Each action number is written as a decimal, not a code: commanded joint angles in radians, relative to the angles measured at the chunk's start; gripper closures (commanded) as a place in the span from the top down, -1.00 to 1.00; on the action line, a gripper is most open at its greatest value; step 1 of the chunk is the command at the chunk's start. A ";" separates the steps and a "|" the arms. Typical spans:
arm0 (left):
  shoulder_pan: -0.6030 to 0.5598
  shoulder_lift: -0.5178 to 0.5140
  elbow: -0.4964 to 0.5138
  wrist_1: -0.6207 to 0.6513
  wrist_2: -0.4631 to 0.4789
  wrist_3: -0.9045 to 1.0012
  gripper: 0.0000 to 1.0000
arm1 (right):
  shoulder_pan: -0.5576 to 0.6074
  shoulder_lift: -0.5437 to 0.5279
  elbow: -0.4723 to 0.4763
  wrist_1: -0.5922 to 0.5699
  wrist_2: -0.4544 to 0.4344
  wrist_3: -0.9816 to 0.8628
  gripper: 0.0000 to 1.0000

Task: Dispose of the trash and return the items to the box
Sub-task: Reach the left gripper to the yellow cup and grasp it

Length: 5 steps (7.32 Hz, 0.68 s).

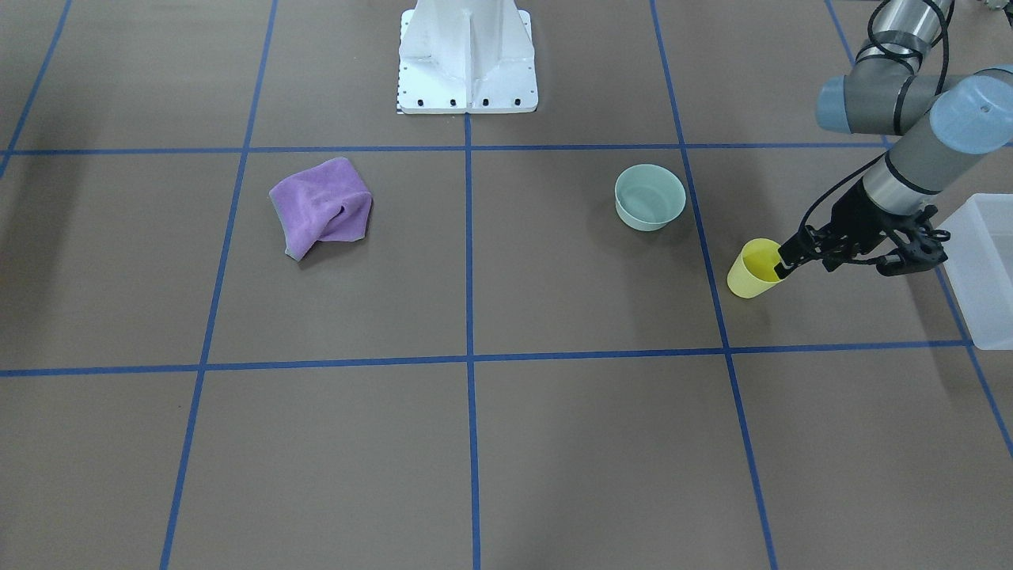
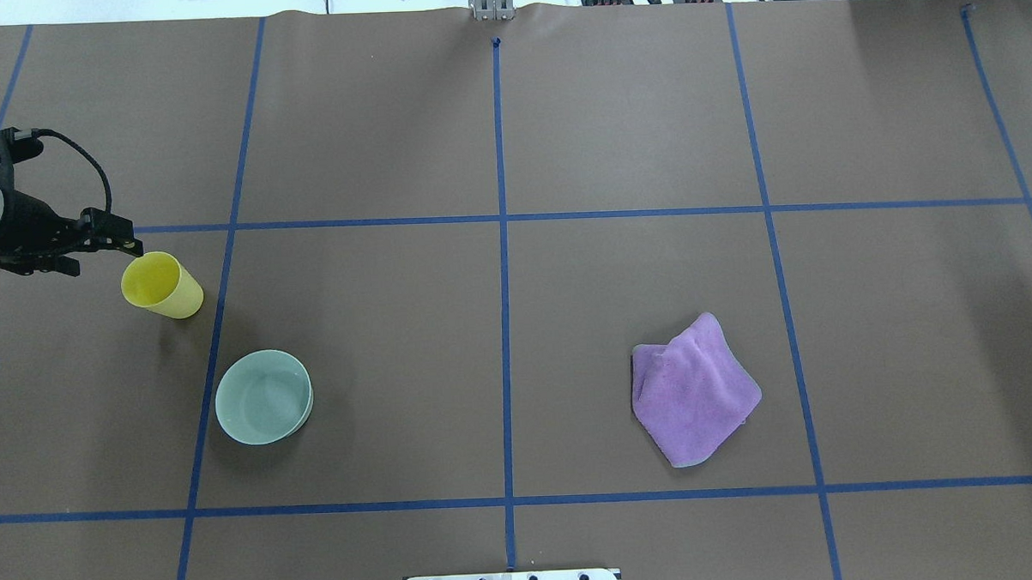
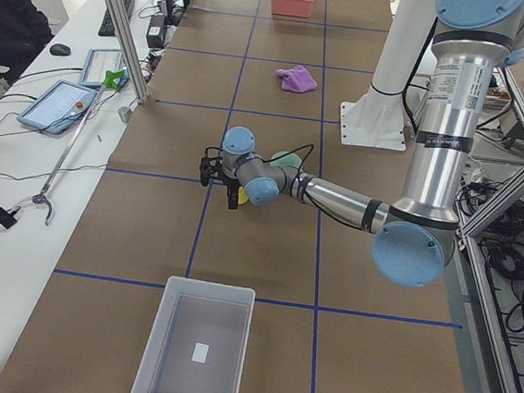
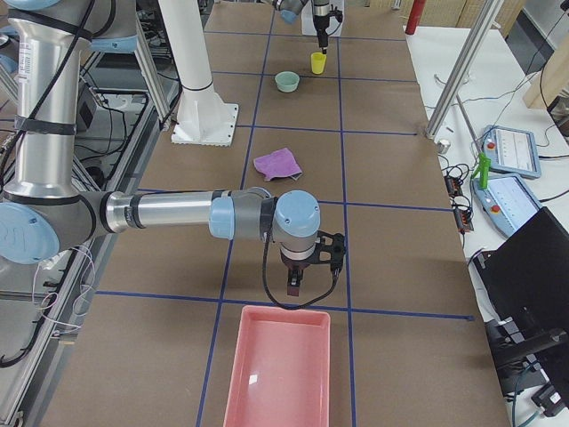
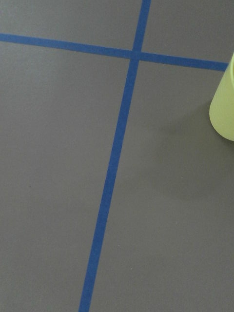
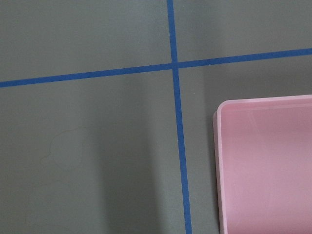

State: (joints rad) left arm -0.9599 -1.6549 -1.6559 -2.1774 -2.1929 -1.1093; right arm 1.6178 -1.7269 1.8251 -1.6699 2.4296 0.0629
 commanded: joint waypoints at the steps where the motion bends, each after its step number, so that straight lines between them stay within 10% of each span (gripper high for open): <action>1: 0.033 0.000 0.004 0.001 0.001 -0.001 0.36 | -0.001 -0.003 0.000 -0.002 0.000 0.000 1.00; 3: 0.041 0.001 0.007 0.001 -0.005 0.002 -0.74 | 0.001 -0.005 0.000 -0.002 0.000 0.000 1.00; 5: 0.038 0.007 -0.019 0.005 -0.022 0.003 -1.00 | 0.001 -0.003 0.000 -0.002 0.000 0.000 1.00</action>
State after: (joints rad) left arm -0.9202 -1.6521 -1.6587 -2.1756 -2.2048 -1.1067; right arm 1.6183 -1.7313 1.8254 -1.6720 2.4291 0.0629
